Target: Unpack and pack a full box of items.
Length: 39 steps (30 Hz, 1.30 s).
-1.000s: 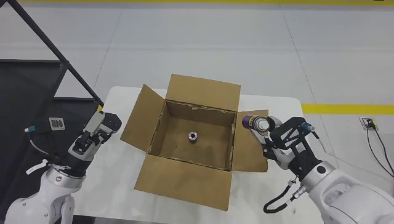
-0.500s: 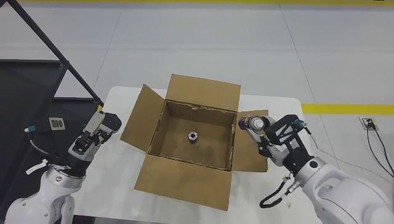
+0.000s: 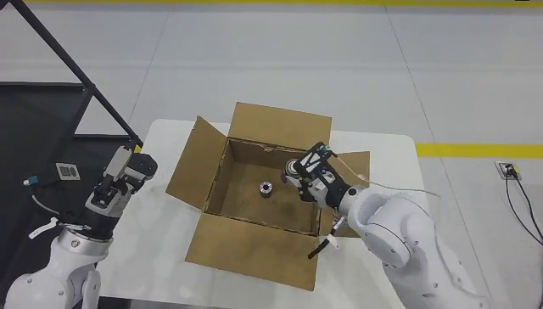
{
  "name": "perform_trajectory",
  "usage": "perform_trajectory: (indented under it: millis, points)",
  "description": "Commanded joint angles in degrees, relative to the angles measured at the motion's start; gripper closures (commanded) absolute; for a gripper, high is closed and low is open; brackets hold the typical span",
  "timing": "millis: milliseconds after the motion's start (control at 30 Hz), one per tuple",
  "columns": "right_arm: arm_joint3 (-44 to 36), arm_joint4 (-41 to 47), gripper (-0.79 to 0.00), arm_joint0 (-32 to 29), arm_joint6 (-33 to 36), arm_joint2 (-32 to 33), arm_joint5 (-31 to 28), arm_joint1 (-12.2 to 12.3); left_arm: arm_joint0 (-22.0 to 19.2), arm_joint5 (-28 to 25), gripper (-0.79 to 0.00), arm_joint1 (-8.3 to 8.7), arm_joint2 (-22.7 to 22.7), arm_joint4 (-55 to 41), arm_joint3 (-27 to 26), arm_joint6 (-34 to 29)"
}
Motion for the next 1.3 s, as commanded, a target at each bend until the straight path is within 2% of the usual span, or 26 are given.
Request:
perform_trajectory:
  millis: [0, 200, 400, 800, 833, 967, 1033, 1067, 1133, 1267]
  points:
    - [5.39, 0.19, 0.0, 3.35, -0.5, -3.39, 1.07, -0.76, 0.13, -0.31, -0.785, 0.04, -1.05, -0.71, 0.27, 0.52]
    - [18.16, 0.14, 0.0, 9.71, -1.69, -8.72, 4.05, -2.63, 1.21, -0.78, -0.785, 0.14, -3.58, -2.7, -0.03, 0.82]
    - [27.14, -0.89, 0.0, 12.54, -3.63, -11.55, 6.13, -3.88, 1.83, -0.9, -0.785, 0.21, -4.15, -3.03, -0.46, 0.72]
    - [37.46, 0.87, 0.0, 15.5, -8.23, -14.13, 7.32, -6.08, 1.9, -0.91, -0.785, 0.24, -4.16, -2.95, -0.49, 0.39]
    - [37.77, 0.95, -0.114, 15.62, -8.32, -14.22, 7.19, -6.19, 1.9, -0.91, -0.785, 0.24, -4.16, -2.95, -0.49, 0.39]
    - [38.44, 0.91, -0.366, 15.85, -7.88, -14.53, 6.52, -6.52, 1.9, -0.91, -0.785, 0.24, -4.16, -2.95, -0.49, 0.39]
    - [38.21, 0.63, -0.634, 15.74, -7.6, -14.49, 6.54, -6.58, 1.9, -0.91, -0.785, 0.24, -4.16, -2.95, -0.49, 0.39]
    - [37.77, 0.4, -0.711, 15.53, -7.28, -14.33, 6.67, -6.56, 1.9, -0.91, -0.785, 0.24, -4.16, -2.95, -0.49, 0.39]
    - [36.77, -0.02, -0.785, 15.09, -6.99, -13.97, 6.75, -6.46, 1.9, -0.91, -0.785, 0.24, -4.16, -2.95, -0.49, 0.39]
    - [32.45, -1.89, -0.785, 13.04, -6.03, -12.65, 7.13, -5.87, 1.9, -0.91, -0.785, 0.24, -4.16, -2.95, -0.49, 0.39]
